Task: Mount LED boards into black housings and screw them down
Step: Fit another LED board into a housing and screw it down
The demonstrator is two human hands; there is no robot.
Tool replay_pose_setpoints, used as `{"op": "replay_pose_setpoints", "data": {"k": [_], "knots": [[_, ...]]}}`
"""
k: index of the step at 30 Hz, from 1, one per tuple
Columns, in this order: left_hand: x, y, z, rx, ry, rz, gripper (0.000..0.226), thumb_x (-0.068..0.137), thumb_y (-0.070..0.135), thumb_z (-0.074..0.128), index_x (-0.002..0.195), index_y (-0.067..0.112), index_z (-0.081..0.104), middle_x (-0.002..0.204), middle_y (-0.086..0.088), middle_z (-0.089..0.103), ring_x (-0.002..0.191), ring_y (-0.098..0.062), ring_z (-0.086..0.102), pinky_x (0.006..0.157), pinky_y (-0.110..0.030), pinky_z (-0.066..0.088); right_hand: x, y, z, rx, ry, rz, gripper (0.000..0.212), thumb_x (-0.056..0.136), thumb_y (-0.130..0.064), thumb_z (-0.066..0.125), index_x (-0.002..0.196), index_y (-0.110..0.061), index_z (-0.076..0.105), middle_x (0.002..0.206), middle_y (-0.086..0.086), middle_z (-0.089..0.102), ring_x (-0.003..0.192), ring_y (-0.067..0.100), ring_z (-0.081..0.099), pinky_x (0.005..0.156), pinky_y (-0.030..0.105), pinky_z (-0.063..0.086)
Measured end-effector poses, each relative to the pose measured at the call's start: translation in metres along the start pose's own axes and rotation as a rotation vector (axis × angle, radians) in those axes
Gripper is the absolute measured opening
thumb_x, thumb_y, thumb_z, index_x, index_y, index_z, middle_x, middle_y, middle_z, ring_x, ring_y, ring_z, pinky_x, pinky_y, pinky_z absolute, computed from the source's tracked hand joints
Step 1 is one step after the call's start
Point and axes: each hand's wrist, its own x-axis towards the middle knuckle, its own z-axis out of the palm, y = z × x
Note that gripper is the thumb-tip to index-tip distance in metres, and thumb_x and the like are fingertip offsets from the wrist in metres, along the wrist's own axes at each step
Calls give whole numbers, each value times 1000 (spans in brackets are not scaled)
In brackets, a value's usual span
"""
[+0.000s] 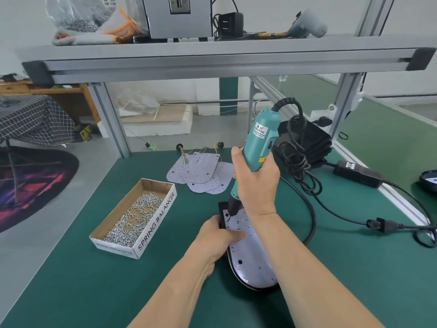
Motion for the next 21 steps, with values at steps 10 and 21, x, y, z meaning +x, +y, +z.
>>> {"op": "replay_pose_setpoints", "data": {"k": [10, 21], "knots": [[-1, 4, 1, 68, 26, -12, 17, 84, 4, 71, 97, 14, 68, 70, 11, 75, 51, 0, 65, 40, -10, 39, 36, -34, -42, 172, -56, -48, 26, 85, -31, 75, 85, -14, 56, 67, 8, 57, 52, 18, 54, 53, 27, 47], [-1, 2, -13, 91, 39, 3, 16, 92, 6, 64, 103, 15, 70, 90, 0, 79, 82, -20, 76, 76, -37, 58, 46, 39, -167, -402, 181, 435, 39, 89, -36, 71, 107, -14, 43, 90, 7, 63, 42, 16, 62, 51, 31, 49]]}}
